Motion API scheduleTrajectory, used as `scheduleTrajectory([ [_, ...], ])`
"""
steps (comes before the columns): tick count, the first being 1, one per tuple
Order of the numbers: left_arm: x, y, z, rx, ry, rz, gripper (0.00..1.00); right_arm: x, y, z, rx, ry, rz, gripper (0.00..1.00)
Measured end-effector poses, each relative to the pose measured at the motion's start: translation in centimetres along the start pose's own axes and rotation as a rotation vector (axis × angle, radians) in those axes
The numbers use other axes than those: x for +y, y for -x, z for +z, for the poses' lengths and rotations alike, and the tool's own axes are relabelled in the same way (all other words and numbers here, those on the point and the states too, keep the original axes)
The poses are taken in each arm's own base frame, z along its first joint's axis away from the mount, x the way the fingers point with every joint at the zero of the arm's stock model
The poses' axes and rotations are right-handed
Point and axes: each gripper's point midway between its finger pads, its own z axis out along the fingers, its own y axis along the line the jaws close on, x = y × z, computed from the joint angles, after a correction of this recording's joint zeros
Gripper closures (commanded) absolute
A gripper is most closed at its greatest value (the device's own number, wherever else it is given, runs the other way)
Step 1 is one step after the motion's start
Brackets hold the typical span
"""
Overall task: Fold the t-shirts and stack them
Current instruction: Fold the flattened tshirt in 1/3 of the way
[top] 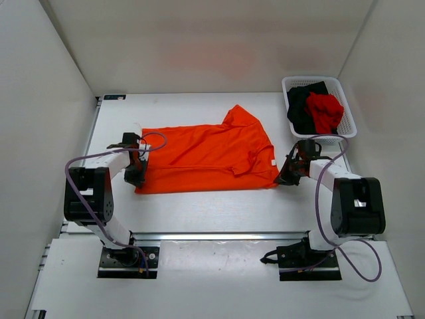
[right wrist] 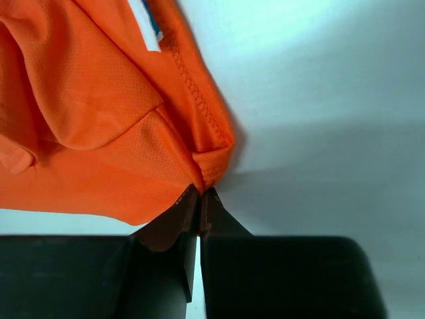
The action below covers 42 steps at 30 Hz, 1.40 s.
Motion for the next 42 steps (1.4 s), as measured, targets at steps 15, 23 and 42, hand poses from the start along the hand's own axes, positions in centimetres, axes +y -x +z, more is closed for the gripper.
scheduleTrajectory([
  [15, -0.9, -5.0, -4.9, 0.055, -0.003, 0.172, 0.61, -2.9, -5.4, -6.5, -0.016, -0.106, 0.091, 0.56],
  [23, 0.9, -5.4, -6.6, 0.039, 0.125, 0.175, 0.01, 1.6, -3.4, -9.1, -0.105, -0.108, -0.095, 0.93],
  [42, -0.5, -4.3, -5.7, -0.007, 0.147, 0.24, 0.02, 8.2, -7.7, -0.9, 0.141, -0.003, -0.23, 1.0],
])
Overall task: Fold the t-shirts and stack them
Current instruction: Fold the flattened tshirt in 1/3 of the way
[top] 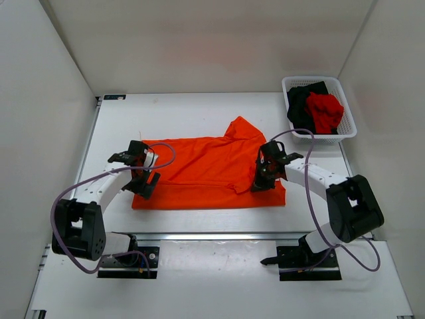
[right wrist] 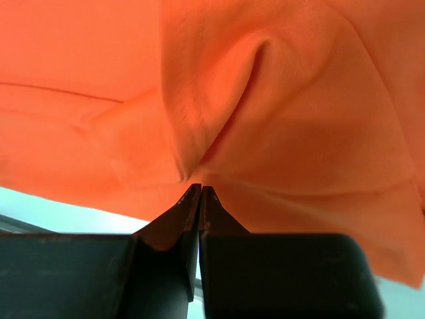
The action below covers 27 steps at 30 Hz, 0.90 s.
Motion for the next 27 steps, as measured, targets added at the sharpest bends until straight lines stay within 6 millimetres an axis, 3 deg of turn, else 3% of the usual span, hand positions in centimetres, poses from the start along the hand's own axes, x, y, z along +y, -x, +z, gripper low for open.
scheduleTrajectory([
  [5, 0.3, 0.1, 0.3, -0.001, 0.003, -0.016, 0.02, -0.6, 0.2, 1.3, 0.014, -0.002, 0.031, 1.0],
  [12, 0.5, 0.2, 0.3, -0.005, 0.006, -0.023, 0.02, 0.1, 1.6, 2.8, 0.003, 0.025, 0.031, 1.0],
  [22, 0.6, 0.1, 0.3, -0.004, 0.008, -0.028, 0.01, 3.1, 8.0, 3.1, -0.144, 0.13, 0.033, 1.0],
  [27, 0.6, 0.1, 0.3, -0.003, 0.008, -0.027, 0.02, 4.0, 9.9, 3.3, -0.178, 0.161, 0.032, 1.0],
])
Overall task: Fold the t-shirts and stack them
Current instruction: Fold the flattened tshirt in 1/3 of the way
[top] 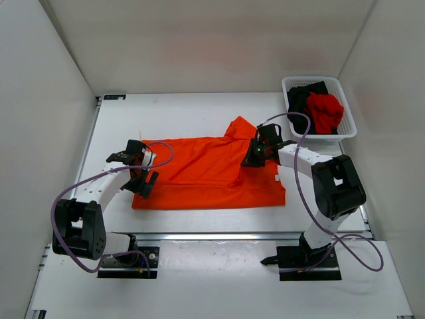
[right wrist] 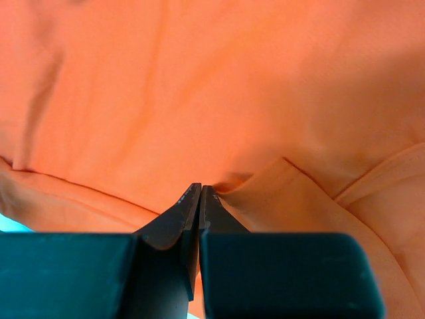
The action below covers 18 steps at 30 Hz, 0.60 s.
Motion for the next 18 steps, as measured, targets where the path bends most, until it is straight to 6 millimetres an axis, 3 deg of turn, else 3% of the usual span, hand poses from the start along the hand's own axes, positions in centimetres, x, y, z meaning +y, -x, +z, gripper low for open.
scheduleTrajectory([
  [4, 0.1, 0.1, -0.2, 0.0, 0.001, 0.003, 0.06, 0.2, 0.4, -0.1, -0.006, 0.013, -0.014, 0.98],
  [7, 0.5, 1.4, -1.5, -0.031, 0.016, 0.027, 0.04, 0.0, 0.7, -0.7, -0.011, 0.005, -0.033, 0.85],
  [10, 0.9, 6.6, -5.7, -0.193, 0.053, 0.102, 0.01, -0.4, 1.5, -2.4, -0.037, -0.004, -0.045, 0.71],
  [12, 0.4, 11.7, -10.4, -0.376, 0.077, 0.179, 0.01, -0.8, 2.9, -4.0, -0.08, -0.003, -0.044, 0.66],
  [15, -3.2, 16.8, -16.9, -0.612, 0.069, 0.339, 0.02, -1.6, 5.0, -6.1, -0.153, -0.004, -0.037, 0.66],
  [17, -8.0, 17.9, -19.4, -0.709, 0.013, 0.488, 0.01, -2.4, 5.9, -6.8, -0.178, -0.008, -0.032, 0.74],
  [18, -10.7, 17.9, -19.6, -0.725, -0.029, 0.567, 0.02, -2.7, 6.1, -6.9, -0.178, -0.01, -0.03, 0.78],
])
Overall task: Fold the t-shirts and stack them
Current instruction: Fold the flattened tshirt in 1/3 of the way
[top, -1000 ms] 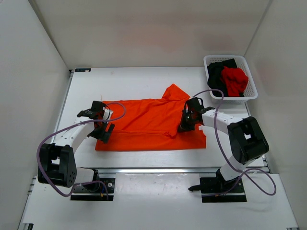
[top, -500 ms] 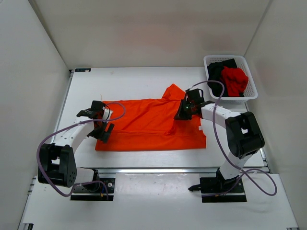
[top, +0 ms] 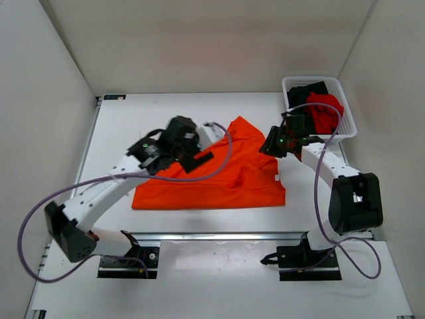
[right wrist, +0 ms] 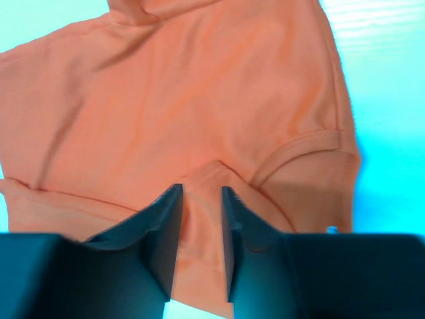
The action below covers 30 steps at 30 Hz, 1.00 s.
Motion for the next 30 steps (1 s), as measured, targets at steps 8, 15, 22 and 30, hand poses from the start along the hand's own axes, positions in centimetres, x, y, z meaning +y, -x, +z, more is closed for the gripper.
scheduleTrajectory([
  [8, -11.6, 3.3, 11.3, 0.104, -0.381, 0.011, 0.02, -0.7, -2.3, 1.5, 0.082, 0.009, -0.002, 0.89],
  [15, -16.4, 3.5, 15.7, 0.118, -0.545, -0.054, 0.01, -1.0, -3.8, 1.8, 0.111, 0.027, 0.022, 0.87],
  [22, -18.2, 3.2, 16.1, 0.058, -0.631, -0.07, 0.01, -1.7, -6.0, 2.2, 0.144, 0.003, 0.071, 0.95],
  [30, -20.7, 2.6, 16.8, 0.041, -0.647, -0.119, 0.02, -3.4, -8.9, 2.1, 0.195, -0.042, 0.12, 1.0],
])
